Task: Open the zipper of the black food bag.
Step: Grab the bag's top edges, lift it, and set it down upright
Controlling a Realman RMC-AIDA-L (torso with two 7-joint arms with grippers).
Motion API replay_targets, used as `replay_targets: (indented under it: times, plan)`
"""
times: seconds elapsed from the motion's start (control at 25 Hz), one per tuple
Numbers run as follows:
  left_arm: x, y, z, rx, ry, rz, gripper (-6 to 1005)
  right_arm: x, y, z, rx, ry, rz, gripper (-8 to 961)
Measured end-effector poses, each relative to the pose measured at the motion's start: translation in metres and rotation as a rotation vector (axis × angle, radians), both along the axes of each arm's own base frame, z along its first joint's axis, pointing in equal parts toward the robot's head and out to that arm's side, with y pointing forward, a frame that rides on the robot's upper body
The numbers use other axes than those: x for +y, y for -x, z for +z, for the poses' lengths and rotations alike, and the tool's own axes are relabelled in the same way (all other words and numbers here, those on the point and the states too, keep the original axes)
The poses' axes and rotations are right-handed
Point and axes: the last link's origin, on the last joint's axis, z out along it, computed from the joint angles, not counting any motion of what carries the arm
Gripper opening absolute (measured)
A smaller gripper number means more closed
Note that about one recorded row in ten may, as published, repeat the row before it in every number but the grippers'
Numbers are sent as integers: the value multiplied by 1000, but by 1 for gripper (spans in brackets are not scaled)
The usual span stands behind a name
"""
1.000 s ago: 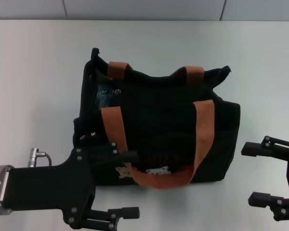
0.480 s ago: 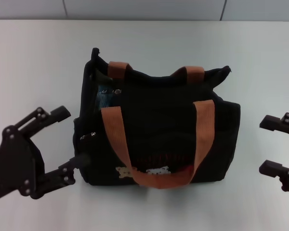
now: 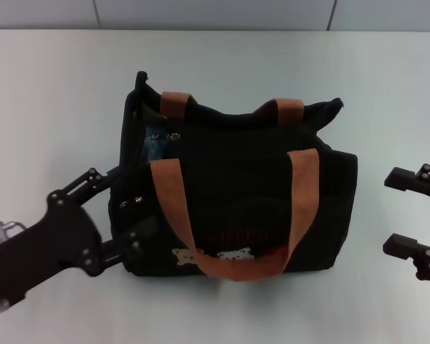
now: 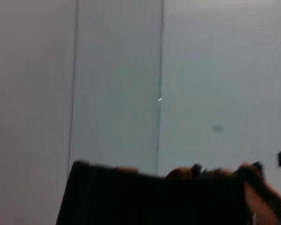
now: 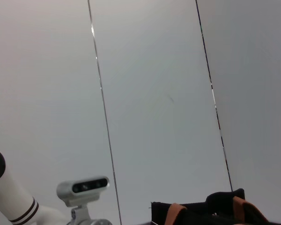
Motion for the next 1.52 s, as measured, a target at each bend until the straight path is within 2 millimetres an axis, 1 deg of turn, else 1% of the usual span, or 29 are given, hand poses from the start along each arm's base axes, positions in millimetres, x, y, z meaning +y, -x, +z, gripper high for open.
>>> replay_targets:
  times: [0.16,0.28,0.48,0.72,0.92,1.12,1.24,1.28,1.32,1.36,1.4,1.44,1.48,1.52]
  plan:
    - [5,2,-13,43,4,23,828,0,0,0,0,0,-1,834]
    - [6,3,-17,45,-4,38,825,1,0,1,-3,0,1,834]
    - [6,4,-16,42,-31,44,619,1,0,1,-3,0,1,834]
    - [3,4,-17,57,-88,27,443,1,-1,1,-7,-4,-7,835]
    - [4,4,-16,50,-104,33,274,2,-1,0,-7,-5,-9,835]
    - [8,1,-11,44,-212,19,225,3,-1,0,-7,-3,-9,835]
    - [8,1,-11,44,-212,19,195,3,0,0,-5,-2,-9,835]
    - [12,-2,-7,38,-257,0,185,3,0,0,-4,-2,-10,835]
    - [12,-2,-7,38,-257,0,164,3,0,0,-3,-2,-9,835]
    - [31,-14,3,45,-329,-79,144,3,0,0,-1,-1,-8,835]
    - [31,-14,3,45,-329,-79,123,3,1,0,1,-1,-8,835]
    - [44,-23,8,64,-367,-144,102,3,1,0,2,-1,-8,835]
    - [58,-37,21,99,-438,-259,102,3,1,0,4,-2,-9,835]
    - [58,-37,21,99,-438,-259,102,3,1,0,4,-2,-9,835]
